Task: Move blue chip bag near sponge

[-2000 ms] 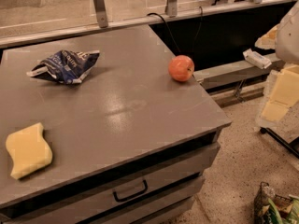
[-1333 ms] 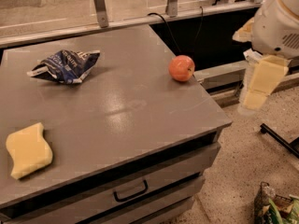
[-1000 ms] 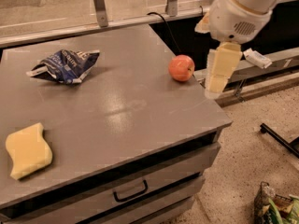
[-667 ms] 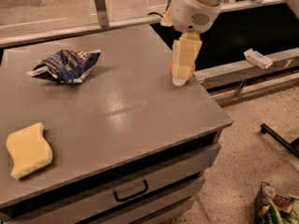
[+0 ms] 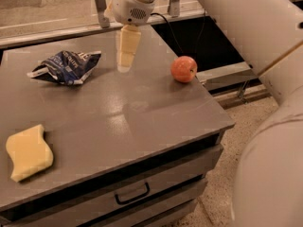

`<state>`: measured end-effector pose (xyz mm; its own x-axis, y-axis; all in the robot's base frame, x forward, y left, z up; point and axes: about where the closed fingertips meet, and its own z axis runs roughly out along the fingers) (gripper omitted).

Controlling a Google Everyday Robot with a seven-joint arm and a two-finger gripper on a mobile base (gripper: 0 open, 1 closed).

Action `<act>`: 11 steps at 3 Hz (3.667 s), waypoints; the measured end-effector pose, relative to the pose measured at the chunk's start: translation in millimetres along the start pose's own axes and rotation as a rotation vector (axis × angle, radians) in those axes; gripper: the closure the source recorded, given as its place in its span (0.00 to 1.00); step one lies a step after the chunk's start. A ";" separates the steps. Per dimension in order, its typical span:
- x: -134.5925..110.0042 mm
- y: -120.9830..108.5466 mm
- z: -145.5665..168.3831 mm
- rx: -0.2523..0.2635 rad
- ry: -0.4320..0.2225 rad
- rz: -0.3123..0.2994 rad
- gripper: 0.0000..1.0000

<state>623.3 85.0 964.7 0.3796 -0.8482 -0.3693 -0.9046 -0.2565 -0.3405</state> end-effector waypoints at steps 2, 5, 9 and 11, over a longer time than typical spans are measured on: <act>-1.9 -4.9 12.0 -0.017 -0.013 -0.010 0.00; -4.0 -67.2 107.1 -0.046 -0.059 -0.060 0.00; -40.0 -77.9 152.7 -0.074 -0.181 -0.057 0.95; -41.9 -68.2 113.8 -0.023 -0.244 -0.043 1.00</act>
Offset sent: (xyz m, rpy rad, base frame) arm 0.0134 0.0147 -0.0153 0.0050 0.0298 0.0410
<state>691.2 190.8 905.0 0.4511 -0.7003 -0.5533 -0.8895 -0.3027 -0.3421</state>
